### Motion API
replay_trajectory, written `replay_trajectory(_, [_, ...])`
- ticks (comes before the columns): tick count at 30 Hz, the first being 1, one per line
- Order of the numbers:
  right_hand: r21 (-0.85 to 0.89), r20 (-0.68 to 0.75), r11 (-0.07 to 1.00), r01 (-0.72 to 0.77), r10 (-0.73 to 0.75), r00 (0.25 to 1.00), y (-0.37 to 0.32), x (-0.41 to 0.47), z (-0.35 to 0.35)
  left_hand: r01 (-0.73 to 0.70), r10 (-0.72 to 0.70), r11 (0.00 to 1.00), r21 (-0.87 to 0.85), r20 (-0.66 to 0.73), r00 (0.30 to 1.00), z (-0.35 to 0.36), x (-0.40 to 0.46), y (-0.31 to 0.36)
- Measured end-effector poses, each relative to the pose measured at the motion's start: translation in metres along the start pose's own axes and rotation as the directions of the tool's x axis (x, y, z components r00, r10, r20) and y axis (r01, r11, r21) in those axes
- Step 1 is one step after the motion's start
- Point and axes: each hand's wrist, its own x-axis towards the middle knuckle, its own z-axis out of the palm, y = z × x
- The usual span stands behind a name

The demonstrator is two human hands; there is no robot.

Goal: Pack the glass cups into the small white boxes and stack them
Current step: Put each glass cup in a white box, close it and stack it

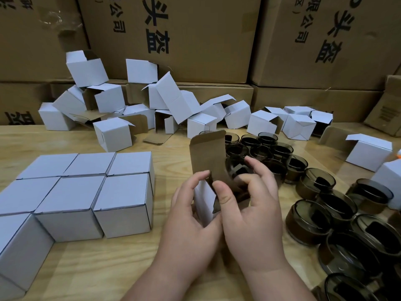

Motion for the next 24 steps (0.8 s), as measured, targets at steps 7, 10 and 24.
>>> replay_trajectory(7, [-0.158, 0.126, 0.987, 0.038, -0.018, 0.992, 0.006, -0.002, 0.005, 0.025, -0.026, 0.993, -0.112, -0.011, 1.0, 0.002, 0.002, -0.001])
replay_trajectory(10, [-0.239, 0.199, 0.971, 0.026, 0.023, 0.98, 0.01, -0.003, 0.006, 0.006, -0.01, 0.991, -0.132, -0.03, 1.0, 0.002, 0.003, -0.002])
replay_trajectory(24, [0.117, -0.074, 0.952, -0.283, 0.293, 0.953, 0.007, -0.003, 0.006, 0.015, -0.018, 0.996, -0.091, -0.03, 0.999, 0.0, 0.001, -0.001])
